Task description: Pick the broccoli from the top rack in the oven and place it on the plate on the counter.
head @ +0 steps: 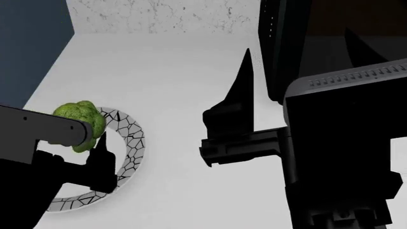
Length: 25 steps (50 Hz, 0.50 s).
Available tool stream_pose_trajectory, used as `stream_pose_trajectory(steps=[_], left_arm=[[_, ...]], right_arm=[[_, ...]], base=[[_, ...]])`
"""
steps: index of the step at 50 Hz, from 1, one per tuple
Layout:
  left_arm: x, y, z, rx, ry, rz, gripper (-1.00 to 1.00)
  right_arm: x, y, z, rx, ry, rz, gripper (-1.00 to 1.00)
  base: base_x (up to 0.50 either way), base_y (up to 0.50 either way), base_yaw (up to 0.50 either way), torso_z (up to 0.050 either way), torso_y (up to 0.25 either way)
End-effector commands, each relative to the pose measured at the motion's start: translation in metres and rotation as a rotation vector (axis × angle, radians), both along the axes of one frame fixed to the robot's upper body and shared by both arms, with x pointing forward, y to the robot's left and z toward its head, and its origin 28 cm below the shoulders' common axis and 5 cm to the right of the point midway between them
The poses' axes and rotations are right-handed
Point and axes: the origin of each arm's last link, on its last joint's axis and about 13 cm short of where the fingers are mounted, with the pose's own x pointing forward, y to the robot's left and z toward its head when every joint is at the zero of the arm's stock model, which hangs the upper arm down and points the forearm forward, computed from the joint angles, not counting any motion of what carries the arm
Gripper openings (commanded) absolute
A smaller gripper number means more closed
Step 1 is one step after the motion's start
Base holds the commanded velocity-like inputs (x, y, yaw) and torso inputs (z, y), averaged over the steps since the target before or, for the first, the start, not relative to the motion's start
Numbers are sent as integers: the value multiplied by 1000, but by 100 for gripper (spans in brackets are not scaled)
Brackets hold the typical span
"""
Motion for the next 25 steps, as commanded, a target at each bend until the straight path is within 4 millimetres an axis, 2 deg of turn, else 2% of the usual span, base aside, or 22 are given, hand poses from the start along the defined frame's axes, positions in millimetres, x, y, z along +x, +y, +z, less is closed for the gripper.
stream_pose_trajectory(steps=[1,6,7,10,13,16,17,19,22,24,25], left_arm=[[8,3,-13,-15,37,15,-100],[11,2,-13,-21,57,11,-100],[10,4,-20,-22,60,12,-100],[10,3,-12,-25,57,16,-100],[10,4,-11,-25,61,17,-100],[13,5,-13,-30,71,23,-100],[13,6,-20,-30,73,23,-100],[16,6,-15,-37,80,25,-100],[17,8,-21,-38,85,33,-100],[19,8,-16,-41,88,36,-100],[18,9,-21,-41,90,38,-100]], right_arm=[[2,0,-3,2,-3,-2,100],[2,-1,-3,2,-2,-4,100],[3,-1,-3,1,-1,-10,100],[5,0,-4,1,2,-7,100],[6,0,-5,0,7,-6,100],[5,0,-2,-3,7,-13,100],[4,0,-1,-5,6,-14,100],[3,0,-1,-4,4,-15,100],[3,1,-2,-4,5,-16,100],[4,0,-3,-5,5,-16,100],[4,0,-3,-3,6,-13,100]], base=[[0,0,0,0,0],[0,0,0,0,2],[0,0,0,0,0],[0,0,0,0,0],[0,0,0,0,0],[0,0,0,0,0],[0,0,0,0,0],[0,0,0,0,0],[0,0,0,0,0],[0,0,0,0,0],[0,0,0,0,0]])
